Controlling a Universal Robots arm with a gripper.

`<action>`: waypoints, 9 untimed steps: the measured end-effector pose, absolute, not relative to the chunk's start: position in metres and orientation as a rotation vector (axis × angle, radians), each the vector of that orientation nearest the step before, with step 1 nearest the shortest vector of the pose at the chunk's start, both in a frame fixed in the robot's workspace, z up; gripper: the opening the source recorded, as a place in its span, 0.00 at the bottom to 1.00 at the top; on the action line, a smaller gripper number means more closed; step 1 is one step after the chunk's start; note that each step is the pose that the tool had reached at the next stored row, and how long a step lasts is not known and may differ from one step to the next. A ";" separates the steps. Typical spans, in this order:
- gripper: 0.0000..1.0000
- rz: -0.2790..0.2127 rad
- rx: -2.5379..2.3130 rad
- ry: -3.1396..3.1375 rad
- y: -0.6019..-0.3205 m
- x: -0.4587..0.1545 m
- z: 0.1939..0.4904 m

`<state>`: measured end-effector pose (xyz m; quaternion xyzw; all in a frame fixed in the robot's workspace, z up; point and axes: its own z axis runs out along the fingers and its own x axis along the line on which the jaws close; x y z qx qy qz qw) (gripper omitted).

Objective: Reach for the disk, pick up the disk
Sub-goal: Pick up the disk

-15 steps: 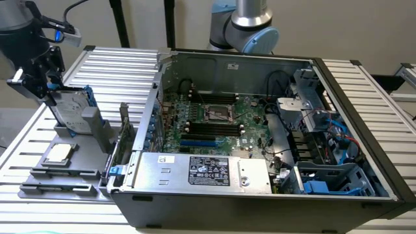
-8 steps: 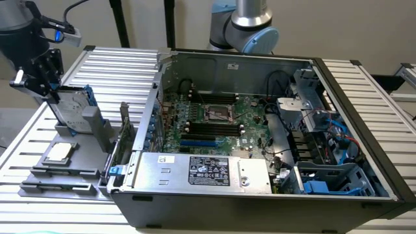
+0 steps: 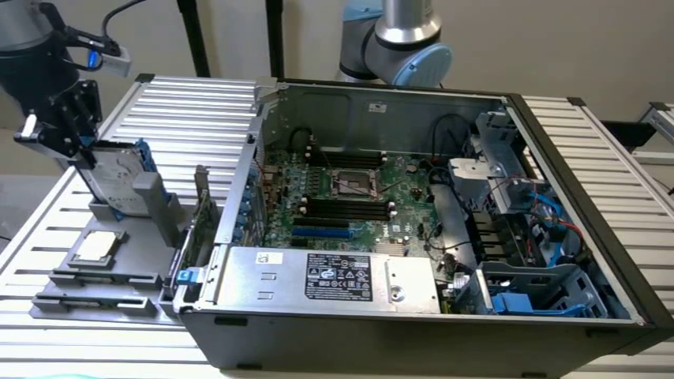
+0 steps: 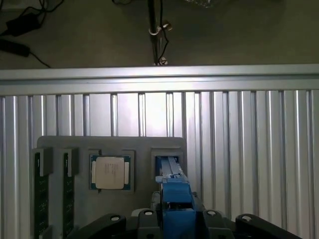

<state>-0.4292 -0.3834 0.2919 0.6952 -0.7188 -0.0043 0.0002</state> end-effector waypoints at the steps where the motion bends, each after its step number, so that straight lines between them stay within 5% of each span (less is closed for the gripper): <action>1: 0.33 -0.013 2.184 -2.258 -0.384 -0.429 0.292; 9: 0.33 -0.013 2.183 -2.258 -0.385 -0.429 0.292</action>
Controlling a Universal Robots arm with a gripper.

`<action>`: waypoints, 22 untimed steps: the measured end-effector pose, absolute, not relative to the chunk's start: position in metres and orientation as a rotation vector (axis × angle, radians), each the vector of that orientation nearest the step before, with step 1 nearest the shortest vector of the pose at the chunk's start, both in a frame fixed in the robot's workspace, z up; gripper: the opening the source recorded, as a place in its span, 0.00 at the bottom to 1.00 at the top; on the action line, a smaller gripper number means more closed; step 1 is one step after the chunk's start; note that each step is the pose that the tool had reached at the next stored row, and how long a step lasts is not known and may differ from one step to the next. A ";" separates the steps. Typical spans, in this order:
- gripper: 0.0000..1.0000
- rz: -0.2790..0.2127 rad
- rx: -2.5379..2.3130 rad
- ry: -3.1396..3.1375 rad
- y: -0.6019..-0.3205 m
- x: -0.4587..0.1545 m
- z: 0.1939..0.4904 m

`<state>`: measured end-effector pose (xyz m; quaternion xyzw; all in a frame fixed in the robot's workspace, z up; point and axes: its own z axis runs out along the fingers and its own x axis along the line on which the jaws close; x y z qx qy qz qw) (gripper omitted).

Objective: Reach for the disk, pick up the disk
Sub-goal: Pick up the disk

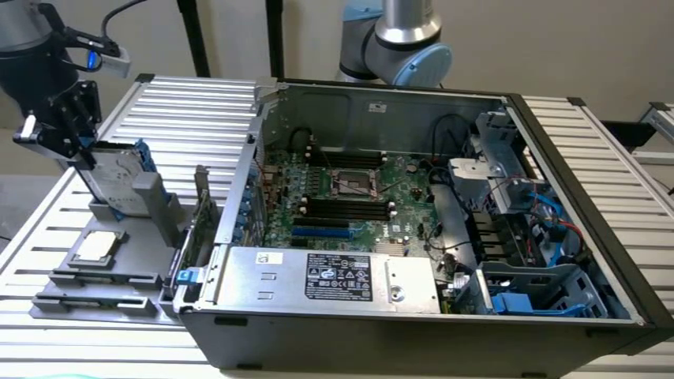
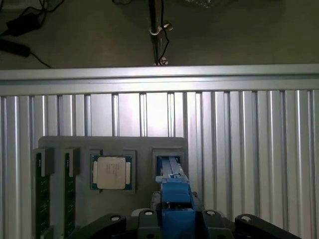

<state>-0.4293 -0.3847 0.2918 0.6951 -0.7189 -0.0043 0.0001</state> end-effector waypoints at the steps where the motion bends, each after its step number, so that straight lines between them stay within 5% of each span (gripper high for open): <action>1: 0.33 -0.013 2.183 -2.259 -0.385 -0.429 0.292; 22: 0.33 -0.013 2.183 -2.258 -0.385 -0.429 0.318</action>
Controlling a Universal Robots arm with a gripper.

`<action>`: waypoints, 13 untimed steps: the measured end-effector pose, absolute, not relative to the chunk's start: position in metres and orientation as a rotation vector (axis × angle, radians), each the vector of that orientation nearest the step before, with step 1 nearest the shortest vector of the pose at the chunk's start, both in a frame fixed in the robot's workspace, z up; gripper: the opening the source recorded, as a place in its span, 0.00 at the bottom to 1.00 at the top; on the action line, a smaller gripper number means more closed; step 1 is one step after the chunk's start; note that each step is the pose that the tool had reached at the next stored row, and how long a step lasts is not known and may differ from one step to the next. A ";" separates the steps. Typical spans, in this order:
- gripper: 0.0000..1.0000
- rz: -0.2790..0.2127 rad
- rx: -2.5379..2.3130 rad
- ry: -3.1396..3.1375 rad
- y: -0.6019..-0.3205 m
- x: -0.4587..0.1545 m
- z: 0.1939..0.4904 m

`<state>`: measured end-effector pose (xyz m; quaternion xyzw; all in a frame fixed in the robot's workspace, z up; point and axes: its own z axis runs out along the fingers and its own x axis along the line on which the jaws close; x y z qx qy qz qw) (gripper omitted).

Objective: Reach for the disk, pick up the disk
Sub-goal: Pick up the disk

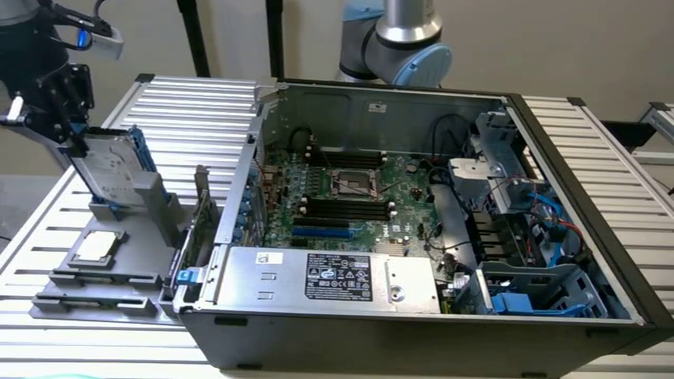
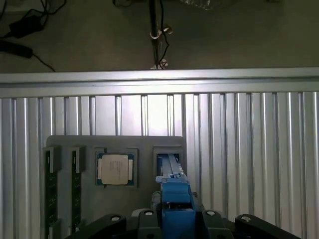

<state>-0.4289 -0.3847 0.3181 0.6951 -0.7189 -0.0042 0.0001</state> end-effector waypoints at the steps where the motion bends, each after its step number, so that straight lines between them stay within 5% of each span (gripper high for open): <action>1: 0.33 -0.013 2.184 -2.259 -0.385 -0.429 0.322; 13: 0.33 -0.015 2.185 -2.258 -0.386 -0.423 0.377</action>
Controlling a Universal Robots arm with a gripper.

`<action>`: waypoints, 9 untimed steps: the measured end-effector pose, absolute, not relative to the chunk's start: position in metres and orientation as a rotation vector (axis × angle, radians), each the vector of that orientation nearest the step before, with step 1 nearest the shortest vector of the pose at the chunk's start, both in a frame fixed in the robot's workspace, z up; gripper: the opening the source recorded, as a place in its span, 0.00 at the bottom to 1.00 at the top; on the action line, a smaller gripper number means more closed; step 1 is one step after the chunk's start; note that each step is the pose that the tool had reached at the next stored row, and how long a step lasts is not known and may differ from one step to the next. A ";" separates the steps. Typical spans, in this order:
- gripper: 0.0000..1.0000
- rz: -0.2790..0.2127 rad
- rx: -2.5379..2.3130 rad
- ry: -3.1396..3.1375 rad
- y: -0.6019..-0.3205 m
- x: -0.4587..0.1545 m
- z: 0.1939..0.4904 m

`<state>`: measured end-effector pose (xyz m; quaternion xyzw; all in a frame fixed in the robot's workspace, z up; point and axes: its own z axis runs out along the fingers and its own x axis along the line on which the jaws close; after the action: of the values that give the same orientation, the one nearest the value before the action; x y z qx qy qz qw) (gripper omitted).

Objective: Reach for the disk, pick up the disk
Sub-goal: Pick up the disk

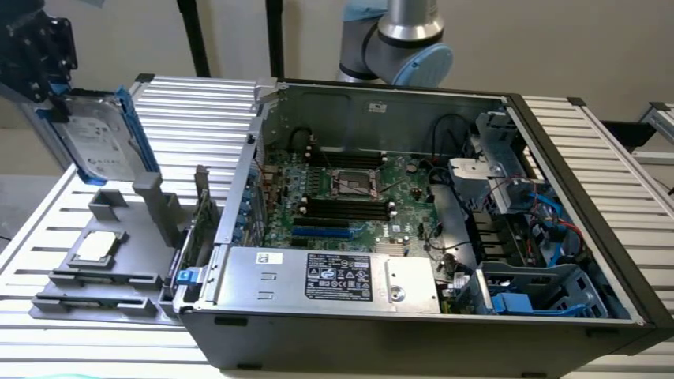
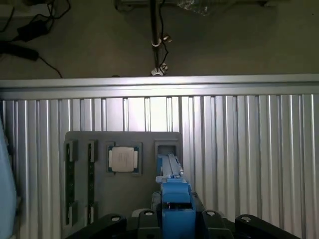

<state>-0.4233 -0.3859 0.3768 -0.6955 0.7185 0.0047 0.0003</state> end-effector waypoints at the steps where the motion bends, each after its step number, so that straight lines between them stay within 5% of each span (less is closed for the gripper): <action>1: 0.33 0.015 -2.185 2.256 -0.386 -0.422 0.381; 9: 0.33 0.020 -2.190 2.247 -0.391 -0.407 0.418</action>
<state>-0.4067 -0.3907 0.4177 -0.6980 0.7160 0.0064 0.0020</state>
